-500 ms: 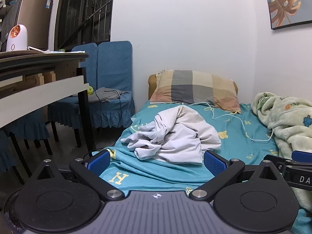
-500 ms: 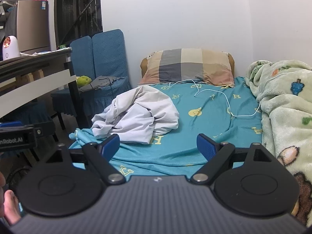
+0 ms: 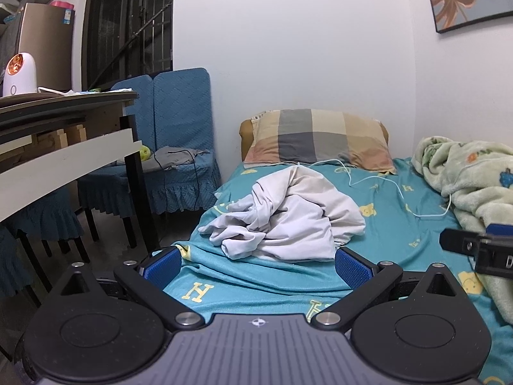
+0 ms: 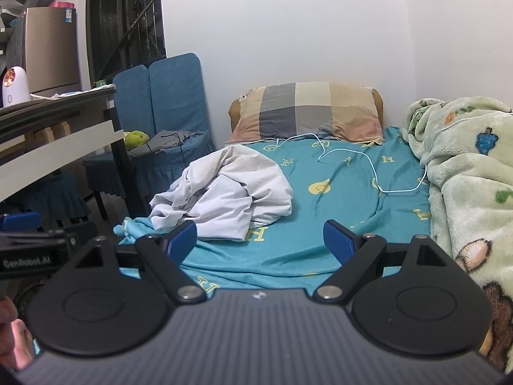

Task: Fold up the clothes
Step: 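Move both grippers toward the crumpled white shirt on the bed, then grasp the white shirt fabric with the right gripper and lift it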

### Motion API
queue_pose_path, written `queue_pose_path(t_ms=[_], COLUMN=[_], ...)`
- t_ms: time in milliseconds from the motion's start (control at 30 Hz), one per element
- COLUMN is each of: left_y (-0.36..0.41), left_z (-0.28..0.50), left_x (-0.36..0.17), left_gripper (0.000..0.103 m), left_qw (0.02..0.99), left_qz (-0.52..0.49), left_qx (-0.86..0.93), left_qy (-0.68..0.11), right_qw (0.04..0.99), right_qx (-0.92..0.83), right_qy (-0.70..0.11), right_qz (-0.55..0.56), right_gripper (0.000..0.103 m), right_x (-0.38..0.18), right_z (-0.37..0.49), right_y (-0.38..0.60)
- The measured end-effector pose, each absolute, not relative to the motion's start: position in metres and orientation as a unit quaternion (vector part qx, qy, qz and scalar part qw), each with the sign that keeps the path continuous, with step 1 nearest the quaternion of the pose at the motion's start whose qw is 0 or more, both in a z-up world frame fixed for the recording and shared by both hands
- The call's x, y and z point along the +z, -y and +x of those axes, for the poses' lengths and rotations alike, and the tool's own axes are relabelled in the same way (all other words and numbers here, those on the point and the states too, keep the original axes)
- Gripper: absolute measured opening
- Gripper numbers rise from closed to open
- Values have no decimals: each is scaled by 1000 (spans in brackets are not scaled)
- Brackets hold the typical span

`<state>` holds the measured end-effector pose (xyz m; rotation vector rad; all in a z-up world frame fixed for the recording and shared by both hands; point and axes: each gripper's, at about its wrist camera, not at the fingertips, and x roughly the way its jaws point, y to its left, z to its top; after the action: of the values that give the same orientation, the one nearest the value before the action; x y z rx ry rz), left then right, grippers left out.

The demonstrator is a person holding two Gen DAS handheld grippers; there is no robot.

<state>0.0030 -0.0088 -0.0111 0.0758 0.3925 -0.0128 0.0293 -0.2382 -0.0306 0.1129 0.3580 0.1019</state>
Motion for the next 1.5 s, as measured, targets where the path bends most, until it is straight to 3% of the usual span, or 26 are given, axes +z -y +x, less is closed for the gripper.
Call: queue_pose_path(t_ms=[733, 1100, 1200, 1367, 1500], left_y=[15, 34, 31, 20, 12], left_z=[22, 147, 191, 250, 299], left_x=[-18, -26, -36, -45, -55], left_gripper=[100, 97, 89, 88, 80], left_qw=[974, 963, 960, 965, 966], left_qz=[30, 20, 12, -13, -30], left_qx=[-57, -45, -36, -30, -40], left_qy=[-217, -264, -278, -260, -254], right_qw=[984, 979, 973, 967, 961], right_qx=[24, 13, 13, 13, 15], right_qy=[-162, -179, -193, -208, -223], right_qz=[67, 100, 123, 148, 161], right_gripper=[87, 87, 87, 87, 87], right_x=[-22, -30, -37, -49, -61], right_z=[24, 32, 41, 63, 85], right_y=[258, 277, 285, 288, 288])
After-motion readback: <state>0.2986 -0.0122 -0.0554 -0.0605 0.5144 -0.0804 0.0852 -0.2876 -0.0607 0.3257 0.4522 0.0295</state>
